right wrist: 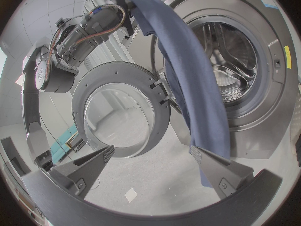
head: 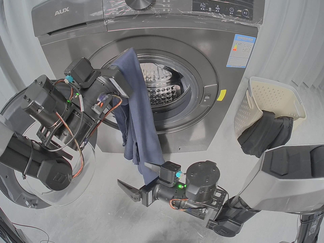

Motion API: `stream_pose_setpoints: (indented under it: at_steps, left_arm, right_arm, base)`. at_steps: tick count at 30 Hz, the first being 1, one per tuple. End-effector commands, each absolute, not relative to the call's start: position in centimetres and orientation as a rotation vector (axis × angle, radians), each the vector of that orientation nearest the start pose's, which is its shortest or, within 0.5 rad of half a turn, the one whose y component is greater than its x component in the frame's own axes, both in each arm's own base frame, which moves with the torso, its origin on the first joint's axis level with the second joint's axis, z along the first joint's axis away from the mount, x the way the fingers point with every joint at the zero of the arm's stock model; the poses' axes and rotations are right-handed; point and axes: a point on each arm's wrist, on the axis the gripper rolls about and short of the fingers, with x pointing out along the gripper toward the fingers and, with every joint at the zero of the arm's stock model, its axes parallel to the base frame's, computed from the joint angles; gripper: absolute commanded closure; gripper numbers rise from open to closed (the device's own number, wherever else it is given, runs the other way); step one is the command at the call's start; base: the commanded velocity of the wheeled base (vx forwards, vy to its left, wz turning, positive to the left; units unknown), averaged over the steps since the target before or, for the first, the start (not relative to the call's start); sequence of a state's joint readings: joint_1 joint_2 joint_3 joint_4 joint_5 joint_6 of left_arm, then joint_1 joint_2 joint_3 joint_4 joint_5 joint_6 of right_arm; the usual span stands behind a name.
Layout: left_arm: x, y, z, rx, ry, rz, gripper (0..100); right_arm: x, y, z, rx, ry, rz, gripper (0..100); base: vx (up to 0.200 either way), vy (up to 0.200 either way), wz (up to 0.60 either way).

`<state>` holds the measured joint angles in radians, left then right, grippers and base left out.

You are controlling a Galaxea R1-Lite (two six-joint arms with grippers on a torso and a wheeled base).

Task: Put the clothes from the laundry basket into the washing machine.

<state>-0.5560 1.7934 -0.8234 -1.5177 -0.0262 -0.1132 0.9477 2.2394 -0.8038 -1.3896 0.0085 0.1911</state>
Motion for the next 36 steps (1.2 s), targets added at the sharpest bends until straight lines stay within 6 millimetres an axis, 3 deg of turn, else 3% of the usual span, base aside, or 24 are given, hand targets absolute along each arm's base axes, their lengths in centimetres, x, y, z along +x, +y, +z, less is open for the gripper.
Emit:
stream_pose_setpoints:
  at_steps: [1, 5, 6, 8, 14, 20, 36]
  left_arm:
    - [26.7, -16.8, 24.4, -0.253, -0.5, -0.599, 100]
    - [26.7, -16.8, 24.4, -0.253, -0.5, -0.599, 100]
    - [26.7, -16.8, 24.4, -0.253, -0.5, -0.599, 100]
    - [26.7, -16.8, 24.4, -0.253, -0.5, -0.599, 100]
    - [26.6, -16.7, 24.6, -0.255, -0.507, -0.6, 100]
    - [26.5, -16.6, 24.7, -0.256, -0.513, -0.6, 100]
    - [26.5, -16.6, 24.8, -0.256, -0.513, -0.6, 100]
  right_arm:
    - [24.3, 34.7, 4.4, 0.174, 0.146, 0.961, 0]
    - [26.2, 36.2, 4.0, 0.197, 0.139, 0.946, 0]
    - [26.2, 36.2, 4.0, 0.197, 0.139, 0.946, 0]
    - [28.4, 36.4, 3.4, 0.203, 0.127, 0.91, 0]
    - [31.0, 36.1, 2.0, 0.207, 0.11, 0.852, 0]
    - [32.6, 35.4, 2.2, 0.204, 0.097, 0.813, 0]
    - [34.9, 35.5, -1.1, 0.189, 0.098, 0.758, 0]
  base:
    - [0.0, 0.0, 0.0]
    - [0.0, 0.0, 0.0]
    - [0.0, 0.0, 0.0]
    - [0.0, 0.0, 0.0]
    - [0.0, 0.0, 0.0]
    - [0.0, 0.0, 0.0]
    - [0.0, 0.0, 0.0]
